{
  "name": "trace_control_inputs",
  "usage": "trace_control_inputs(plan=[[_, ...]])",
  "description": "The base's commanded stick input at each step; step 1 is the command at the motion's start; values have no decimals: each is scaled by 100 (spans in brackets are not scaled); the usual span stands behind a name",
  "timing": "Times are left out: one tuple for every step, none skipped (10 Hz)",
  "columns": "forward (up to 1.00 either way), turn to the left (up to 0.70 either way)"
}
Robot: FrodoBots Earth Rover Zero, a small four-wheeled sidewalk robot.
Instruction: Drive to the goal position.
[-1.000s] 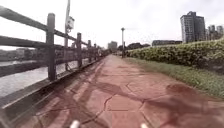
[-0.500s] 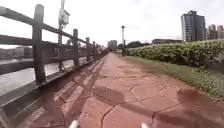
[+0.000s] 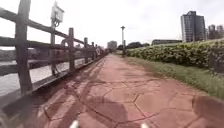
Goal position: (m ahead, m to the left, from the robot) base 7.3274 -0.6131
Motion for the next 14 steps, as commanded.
trace_control_inputs(plan=[[70, 0], [70, 0], [70, 0], [70, 0], [70, 0], [70, 0], [70, 0], [70, 0], [70, 0], [70, 0], [70, 0], [70, 0], [70, 0], [70, 0]])
